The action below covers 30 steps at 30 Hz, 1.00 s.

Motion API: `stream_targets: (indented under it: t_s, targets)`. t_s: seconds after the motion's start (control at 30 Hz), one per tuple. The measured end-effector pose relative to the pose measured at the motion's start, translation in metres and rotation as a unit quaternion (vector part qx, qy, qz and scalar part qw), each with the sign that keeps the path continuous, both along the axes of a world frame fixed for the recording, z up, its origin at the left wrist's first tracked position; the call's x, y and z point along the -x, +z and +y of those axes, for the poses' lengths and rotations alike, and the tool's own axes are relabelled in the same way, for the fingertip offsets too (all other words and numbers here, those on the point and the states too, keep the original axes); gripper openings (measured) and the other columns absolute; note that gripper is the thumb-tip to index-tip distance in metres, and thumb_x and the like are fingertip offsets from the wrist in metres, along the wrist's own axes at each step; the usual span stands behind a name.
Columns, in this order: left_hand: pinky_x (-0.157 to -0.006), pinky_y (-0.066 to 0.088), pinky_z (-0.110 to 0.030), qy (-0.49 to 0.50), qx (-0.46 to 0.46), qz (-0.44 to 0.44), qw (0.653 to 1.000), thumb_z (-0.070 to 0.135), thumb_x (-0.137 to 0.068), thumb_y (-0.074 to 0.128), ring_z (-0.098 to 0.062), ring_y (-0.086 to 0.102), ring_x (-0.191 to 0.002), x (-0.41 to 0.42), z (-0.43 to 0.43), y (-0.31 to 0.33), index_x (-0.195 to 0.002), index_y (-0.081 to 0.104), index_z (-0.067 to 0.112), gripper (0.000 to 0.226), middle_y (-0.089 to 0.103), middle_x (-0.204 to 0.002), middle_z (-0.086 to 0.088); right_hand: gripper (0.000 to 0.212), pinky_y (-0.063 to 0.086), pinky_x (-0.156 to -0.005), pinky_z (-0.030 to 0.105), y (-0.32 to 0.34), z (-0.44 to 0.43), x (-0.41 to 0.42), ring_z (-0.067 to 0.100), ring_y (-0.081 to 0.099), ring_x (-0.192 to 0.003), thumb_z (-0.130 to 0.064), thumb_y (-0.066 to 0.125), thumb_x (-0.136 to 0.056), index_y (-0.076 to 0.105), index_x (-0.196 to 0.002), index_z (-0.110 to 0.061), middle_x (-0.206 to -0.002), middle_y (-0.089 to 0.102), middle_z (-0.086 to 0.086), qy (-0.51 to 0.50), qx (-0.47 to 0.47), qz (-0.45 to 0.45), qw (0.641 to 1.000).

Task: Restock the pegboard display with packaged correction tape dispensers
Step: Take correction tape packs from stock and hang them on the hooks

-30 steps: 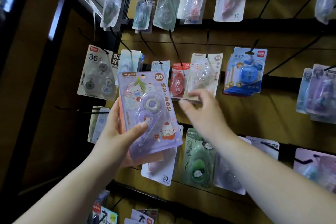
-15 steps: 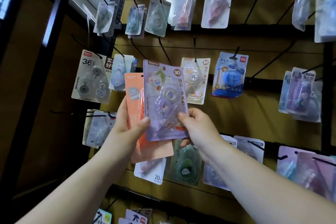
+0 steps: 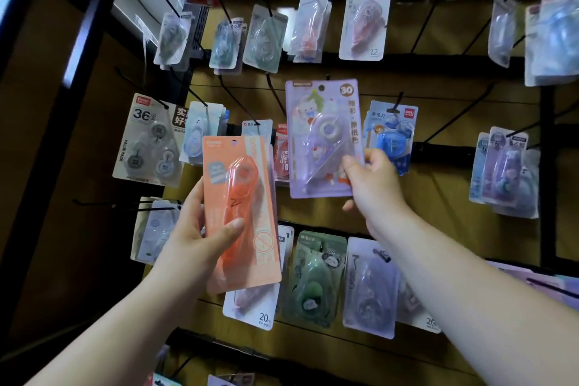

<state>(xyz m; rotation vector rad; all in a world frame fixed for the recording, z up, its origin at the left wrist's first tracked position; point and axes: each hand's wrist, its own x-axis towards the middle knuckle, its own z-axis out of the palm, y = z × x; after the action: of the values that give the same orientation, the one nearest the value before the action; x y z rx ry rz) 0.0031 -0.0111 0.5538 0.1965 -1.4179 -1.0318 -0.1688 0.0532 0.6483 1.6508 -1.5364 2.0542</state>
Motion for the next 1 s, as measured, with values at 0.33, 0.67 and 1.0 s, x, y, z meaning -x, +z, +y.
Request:
stream_targets:
  t_s: [0.33, 0.67, 1.0]
  targets:
    - [-0.093, 0.046, -0.056, 0.014, -0.021, -0.012, 1.000, 0.023, -0.067, 0.064, -0.028, 0.058, -0.110, -0.004, 0.001, -0.002, -0.130, 0.036, 0.045, 0.072, 0.058, -0.122, -0.004, 0.014, 0.034, -0.026, 0.008, 0.044, -0.010, 0.002, 0.021, 0.057, -0.077, -0.016, 0.041, -0.093, 0.049, -0.105, -0.013, -0.106, 0.059, 0.010, -0.062, 0.027, -0.008, 0.998]
    - [-0.097, 0.042, -0.057, 0.026, -0.041, 0.000, 0.999, 0.017, -0.070, 0.063, -0.028, 0.054, -0.114, -0.012, -0.002, -0.003, -0.127, 0.034, 0.047, 0.071, 0.055, -0.123, -0.002, 0.023, 0.042, -0.030, 0.010, 0.041, -0.020, 0.010, 0.019, 0.059, -0.072, -0.017, 0.043, -0.094, 0.049, -0.113, -0.006, -0.114, 0.059, 0.014, -0.061, 0.010, -0.037, 0.997]
    - [-0.096, 0.043, -0.057, 0.026, -0.045, 0.000, 0.999, 0.013, -0.073, 0.063, -0.029, 0.053, -0.115, -0.013, -0.006, -0.005, -0.138, 0.029, 0.036, 0.077, 0.053, -0.126, -0.006, 0.013, 0.045, -0.034, 0.018, 0.042, -0.043, 0.028, 0.024, 0.062, -0.074, -0.012, 0.044, -0.093, 0.053, -0.101, -0.007, -0.117, 0.060, 0.016, -0.127, -0.054, -0.020, 0.990]
